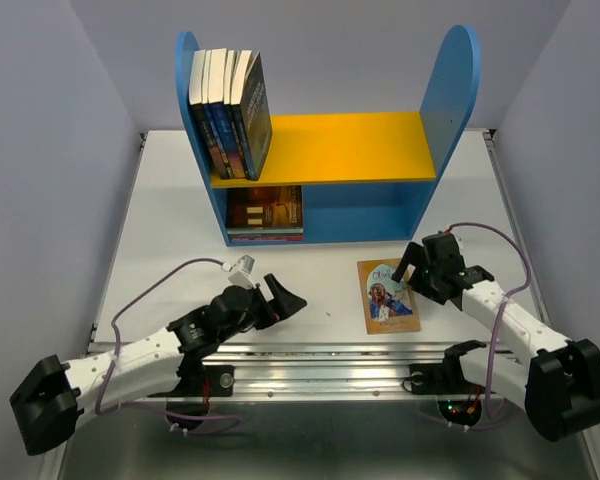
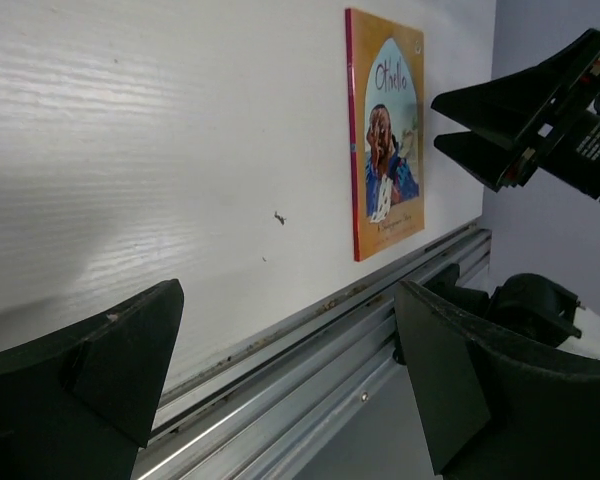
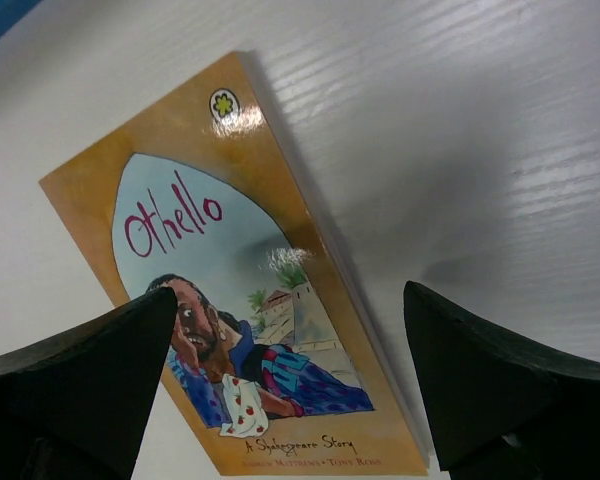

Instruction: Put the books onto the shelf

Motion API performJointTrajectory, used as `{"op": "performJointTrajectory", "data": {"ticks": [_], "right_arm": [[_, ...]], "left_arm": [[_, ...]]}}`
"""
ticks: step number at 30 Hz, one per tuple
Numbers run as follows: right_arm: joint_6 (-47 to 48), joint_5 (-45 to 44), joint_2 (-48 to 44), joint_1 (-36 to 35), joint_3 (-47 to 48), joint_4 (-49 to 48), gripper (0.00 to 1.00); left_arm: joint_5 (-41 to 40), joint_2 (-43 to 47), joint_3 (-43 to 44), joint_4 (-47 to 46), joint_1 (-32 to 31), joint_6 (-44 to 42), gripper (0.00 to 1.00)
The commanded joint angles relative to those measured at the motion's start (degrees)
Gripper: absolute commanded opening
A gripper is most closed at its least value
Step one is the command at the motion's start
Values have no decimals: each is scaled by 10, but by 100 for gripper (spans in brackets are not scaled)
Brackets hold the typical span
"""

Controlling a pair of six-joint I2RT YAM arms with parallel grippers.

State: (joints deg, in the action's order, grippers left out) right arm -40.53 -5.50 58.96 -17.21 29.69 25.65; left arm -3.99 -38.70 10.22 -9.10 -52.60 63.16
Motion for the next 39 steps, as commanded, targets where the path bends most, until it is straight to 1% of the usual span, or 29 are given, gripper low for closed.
{"op": "performJointTrajectory", "data": {"ticks": [1, 2, 7, 11, 14, 15, 17, 20, 24, 25, 26, 28, 29, 30, 31, 33, 34, 35, 36, 39], "right_arm": [[-4, 18, 9, 9, -9, -12, 100], [-4, 17, 12, 9, -11, -14, 100], [26, 38, 25, 9, -19, -19, 100], [41, 99, 27, 9, -38, -49, 100], [54, 171, 41, 9, -55, -97, 100], [56, 208, 49, 9, -60, -111, 100], [68, 246, 75, 9, -64, -120, 99], [77, 265, 87, 9, -65, -130, 95], [72, 326, 73, -4, -74, -157, 93], [72, 338, 73, -12, -75, -168, 93], [64, 356, 74, -19, -74, -173, 92], [53, 363, 78, -33, -75, -185, 90], [48, 367, 80, -52, -75, -199, 89], [34, 369, 82, -59, -75, -205, 88], [27, 370, 81, -65, -75, -219, 86], [12, 375, 78, -72, -75, -232, 85], [9, 374, 69, -72, -73, -234, 84], [12, 373, 63, -72, -71, -232, 83], [15, 371, 59, -72, -59, -225, 83], [0, 363, 40, -72, -39, -212, 81]], "left_arm": [[-37, -70, 47, -76, -35, 14, 99], [-35, -104, 54, -81, -36, 13, 99], [-21, -189, 86, -130, -46, 6, 99], [-16, -245, 116, -145, -51, -7, 99], [-12, -285, 142, -150, -51, -15, 99], [-11, -305, 153, -152, -51, -15, 99], [-9, -328, 166, -154, -51, -17, 99], [-8, -350, 171, -161, -51, -13, 99], [-7, -379, 177, -166, -51, -5, 97], [-6, -386, 177, -168, -51, -3, 95], [-5, -400, 177, -171, -52, 1, 91], [-5, -413, 178, -174, -51, 6, 86], [-7, -420, 180, -176, -51, 9, 83], [-8, -435, 184, -178, -51, 13, 75], [-8, -442, 188, -184, -51, 12, 72], [-5, -464, 200, -183, -52, 7, 64], [-5, -469, 202, -181, -51, 7, 55], [-5, -475, 203, -179, -51, 13, 49], [-5, -480, 203, -178, -52, 14, 40], [-7, -482, 198, -176, -51, 21, 34]]}}
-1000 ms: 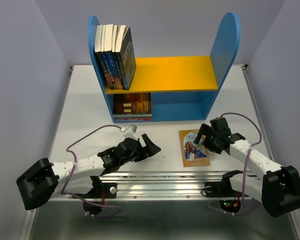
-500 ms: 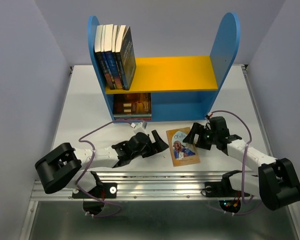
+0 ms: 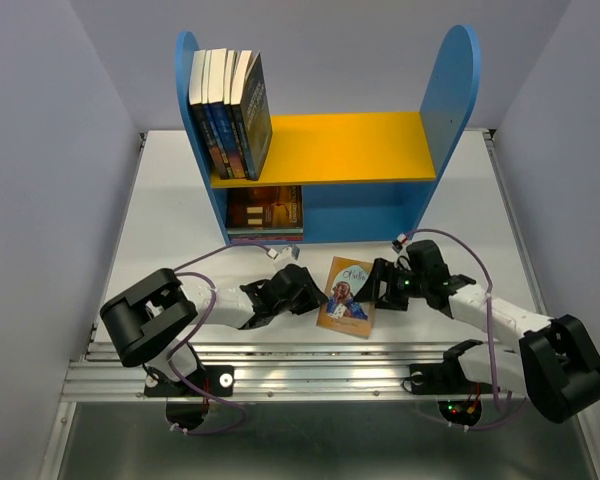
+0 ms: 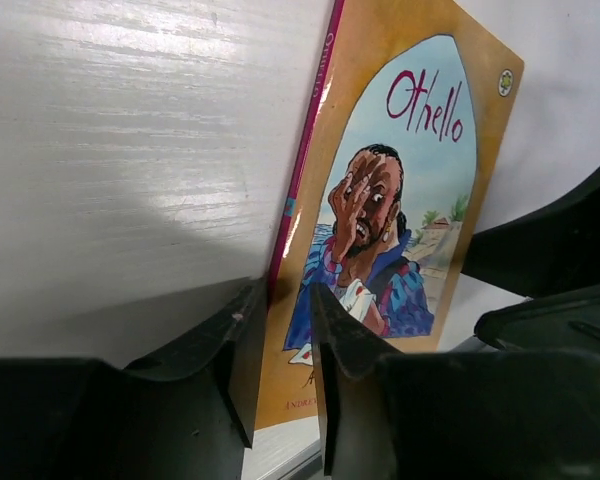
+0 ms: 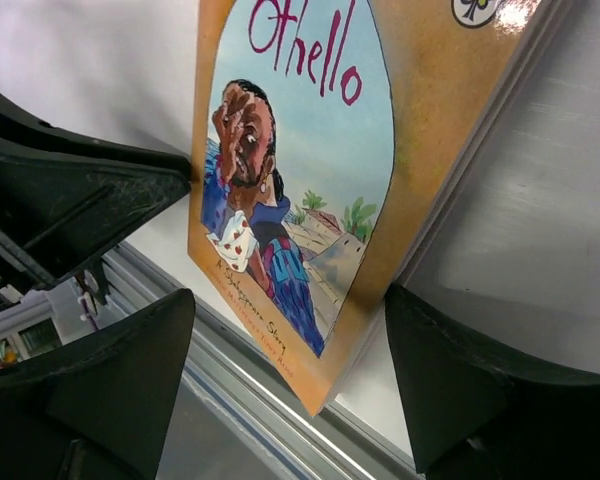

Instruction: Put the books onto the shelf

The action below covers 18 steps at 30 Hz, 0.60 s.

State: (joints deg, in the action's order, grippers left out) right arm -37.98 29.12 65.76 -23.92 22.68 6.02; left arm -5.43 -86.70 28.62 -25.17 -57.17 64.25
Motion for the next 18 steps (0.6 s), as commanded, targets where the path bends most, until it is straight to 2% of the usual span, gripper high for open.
{"op": "performJointTrajectory", "data": {"ticks": [1, 7, 15, 18], "right_arm": [[-33, 17, -33, -5, 33, -18, 79], [-47, 17, -63, -5, 65, -23, 75], [-40, -34, -34, -5, 71, 19, 68], [-35, -46, -15, -5, 70, 29, 61]], "left_arm": [[6, -1, 13, -11, -7, 13, 32], [-2, 12, 6, -5, -12, 18, 28], [-12, 28, 9, 4, -15, 14, 28], [-13, 27, 11, 5, -17, 13, 28]]}}
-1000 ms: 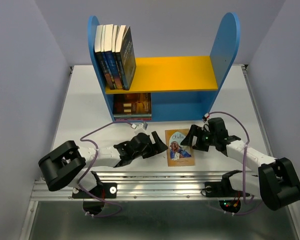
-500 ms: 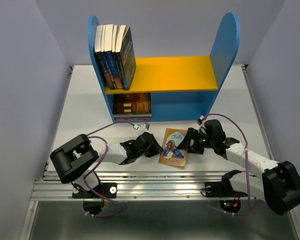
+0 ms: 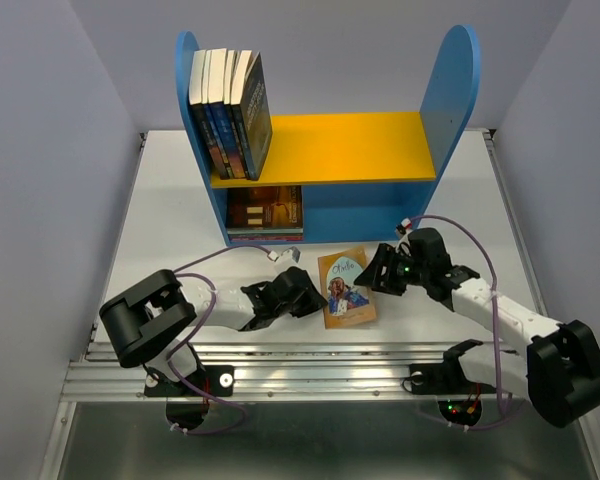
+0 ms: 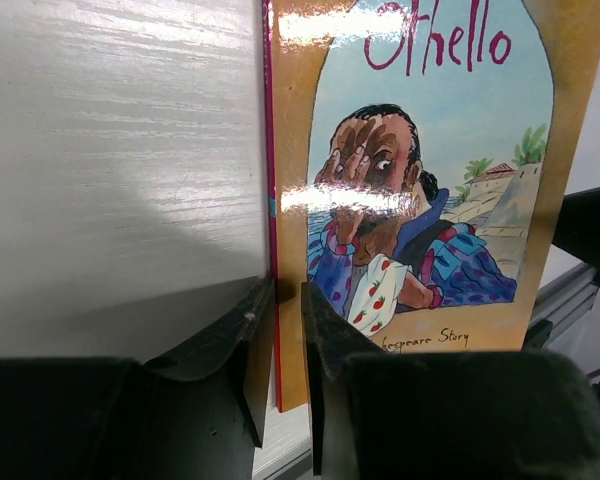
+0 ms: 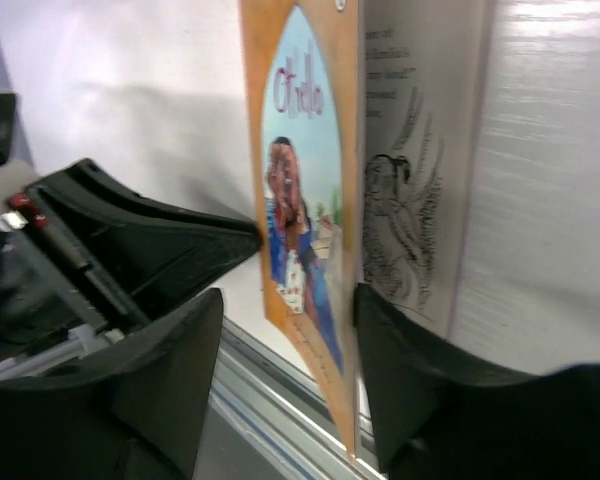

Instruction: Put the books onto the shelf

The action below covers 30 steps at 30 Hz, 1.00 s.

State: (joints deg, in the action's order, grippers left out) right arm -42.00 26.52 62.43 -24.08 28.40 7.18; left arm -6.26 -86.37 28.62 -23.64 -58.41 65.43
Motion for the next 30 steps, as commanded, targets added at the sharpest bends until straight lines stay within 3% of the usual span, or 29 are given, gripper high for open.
{"op": "performJointTrajectory", "data": {"ticks": [1, 4, 9, 12, 14, 16, 20, 21, 24, 30], "right_arm": [[5, -14, 22, -4, 10, 7, 53], [3, 7, 38, -4, 7, -12, 41], [2, 33, 50, -4, -1, -40, 32], [2, 25, 51, -4, -4, -38, 19], [3, 8, 45, -4, -3, -33, 1], [7, -3, 30, -4, -2, -35, 1], [25, -9, -8, -4, 13, -22, 1], [29, -7, -17, -4, 16, -16, 1], [36, 23, -49, -4, 28, -2, 1], [13, 99, -99, -4, 49, -8, 1]], "left_arm": [[-5, 23, 12, -11, -5, 1, 28], [-6, 21, 13, -10, -6, 1, 28], [-8, 22, 14, -9, -6, 0, 28], [-7, 29, 15, -7, -6, 0, 28], [-8, 39, 15, -2, -6, -1, 28], [-16, 67, 12, 4, -6, -13, 32], [-45, 163, 3, 32, -7, -24, 58], [-51, 183, -6, 39, -7, -25, 75], [-67, 264, -29, 70, -6, -35, 99], [-77, 419, -72, 97, -5, -50, 99]]}}
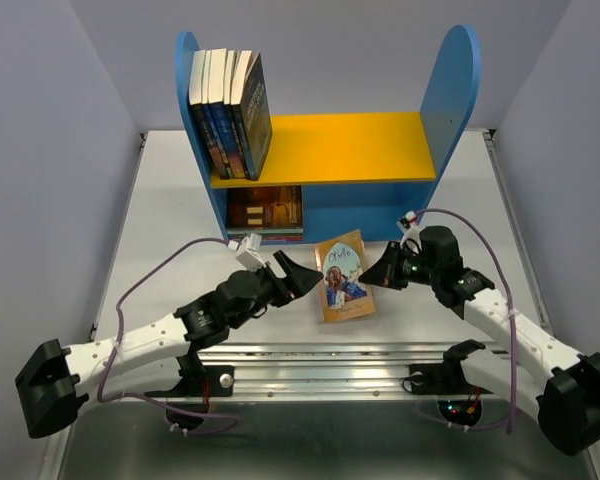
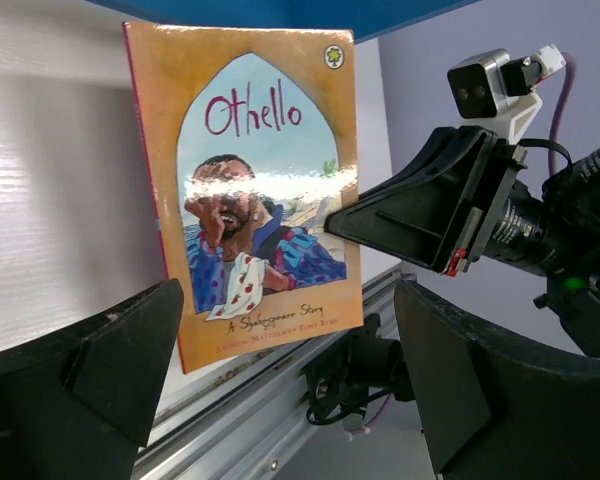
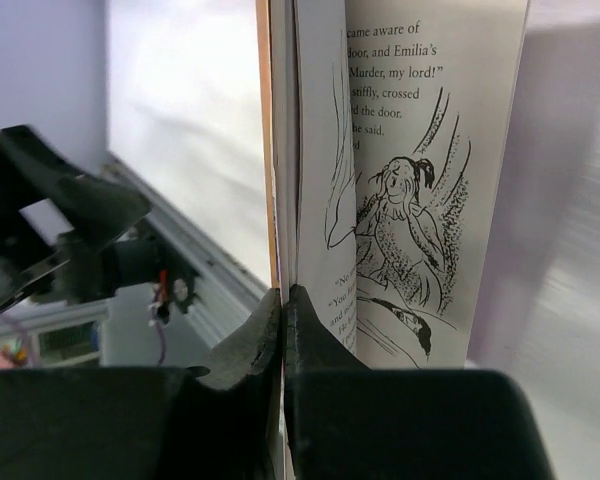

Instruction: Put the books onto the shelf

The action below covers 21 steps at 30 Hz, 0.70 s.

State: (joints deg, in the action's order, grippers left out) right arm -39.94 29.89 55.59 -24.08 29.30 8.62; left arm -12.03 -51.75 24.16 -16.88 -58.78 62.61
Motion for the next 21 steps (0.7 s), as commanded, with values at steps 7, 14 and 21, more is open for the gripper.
{"op": "performJointTrajectory", "data": {"ticks": [7, 14, 21], "right_arm": [[-58, 166, -79, -4, 56, -104, 1], [-102, 243, -87, -4, 59, -177, 1], [-129, 286, -90, -4, 39, -239, 1]], "left_arm": [[14, 185, -54, 21, 4, -63, 99], [44, 169, -36, -2, 10, -84, 99], [53, 142, -29, -31, 22, -86, 99]]}}
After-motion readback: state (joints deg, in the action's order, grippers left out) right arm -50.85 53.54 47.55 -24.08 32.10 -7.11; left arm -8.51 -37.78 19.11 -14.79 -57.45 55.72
